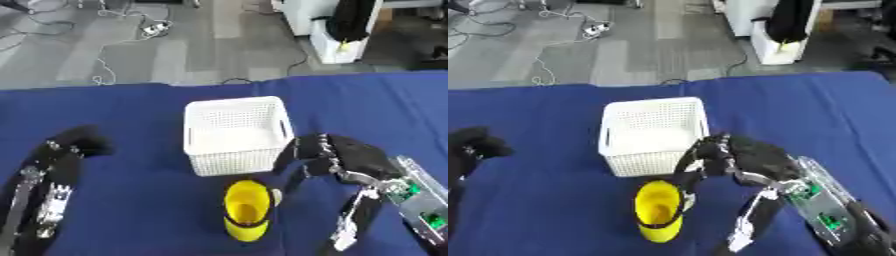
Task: Pick up objects on the table and place them in the box.
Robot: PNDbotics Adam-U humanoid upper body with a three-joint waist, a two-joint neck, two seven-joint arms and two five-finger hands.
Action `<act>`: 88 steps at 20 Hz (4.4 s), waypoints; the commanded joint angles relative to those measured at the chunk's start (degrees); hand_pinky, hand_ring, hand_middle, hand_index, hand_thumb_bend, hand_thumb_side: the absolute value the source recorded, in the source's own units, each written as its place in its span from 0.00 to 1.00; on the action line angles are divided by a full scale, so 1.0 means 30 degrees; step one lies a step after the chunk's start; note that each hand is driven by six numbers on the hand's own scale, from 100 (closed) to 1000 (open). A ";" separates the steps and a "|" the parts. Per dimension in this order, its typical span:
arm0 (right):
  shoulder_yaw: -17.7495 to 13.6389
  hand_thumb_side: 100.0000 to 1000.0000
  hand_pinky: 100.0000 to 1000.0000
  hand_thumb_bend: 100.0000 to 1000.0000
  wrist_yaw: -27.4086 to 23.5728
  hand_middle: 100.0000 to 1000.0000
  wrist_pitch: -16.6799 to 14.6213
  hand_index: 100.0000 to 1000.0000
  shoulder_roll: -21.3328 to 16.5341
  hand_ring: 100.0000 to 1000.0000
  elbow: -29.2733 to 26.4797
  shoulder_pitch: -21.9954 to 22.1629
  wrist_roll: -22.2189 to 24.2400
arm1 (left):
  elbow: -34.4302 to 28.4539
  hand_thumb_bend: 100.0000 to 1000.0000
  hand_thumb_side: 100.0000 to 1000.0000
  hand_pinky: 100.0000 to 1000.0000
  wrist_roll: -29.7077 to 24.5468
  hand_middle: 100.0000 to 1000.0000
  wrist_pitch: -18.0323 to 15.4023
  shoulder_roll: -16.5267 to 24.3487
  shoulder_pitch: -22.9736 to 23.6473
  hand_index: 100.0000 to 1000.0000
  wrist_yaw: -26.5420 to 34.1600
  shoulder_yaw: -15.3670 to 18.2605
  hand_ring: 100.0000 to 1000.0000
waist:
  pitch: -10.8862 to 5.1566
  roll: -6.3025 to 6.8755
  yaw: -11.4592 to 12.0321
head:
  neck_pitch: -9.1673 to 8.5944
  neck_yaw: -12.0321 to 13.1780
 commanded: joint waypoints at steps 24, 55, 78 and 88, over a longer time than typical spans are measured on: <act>-0.0036 0.59 0.65 0.86 -0.0291 0.66 -0.1147 0.58 -0.0938 0.66 0.0014 -0.2035 -0.1229 | -0.0404 0.10 0.82 0.66 -0.0103 0.57 -0.0016 0.0012 -0.0120 0.79 0.0100 -0.0096 0.61 | -0.0338 -0.0200 0.0226 | -0.0004 -0.0118; 0.0408 0.60 0.66 0.87 0.0479 0.66 -0.1147 0.58 -0.0174 0.67 0.1546 -0.3582 -0.0027 | -0.0404 0.10 0.82 0.66 -0.0362 0.57 -0.0187 -0.0013 -0.0779 0.79 0.0268 -0.0337 0.61 | 0.0397 -0.0404 0.1311 | -0.0667 -0.0400; 0.0710 0.61 0.67 0.88 0.1855 0.66 -0.1147 0.58 0.0201 0.67 0.1891 -0.3516 -0.0810 | -0.0404 0.10 0.82 0.66 -0.0380 0.57 -0.0148 -0.0045 -0.0816 0.79 0.0265 -0.0342 0.61 | 0.0459 -0.0922 0.1622 | -0.0537 -0.0344; 0.1430 0.62 0.67 0.88 0.4159 0.66 -0.1147 0.59 0.1068 0.66 0.2965 -0.2959 -0.0903 | -0.0404 0.10 0.82 0.66 -0.0428 0.57 -0.0181 -0.0064 -0.0945 0.79 0.0281 -0.0381 0.61 | 0.0611 -0.0811 0.1656 | -0.0572 -0.0287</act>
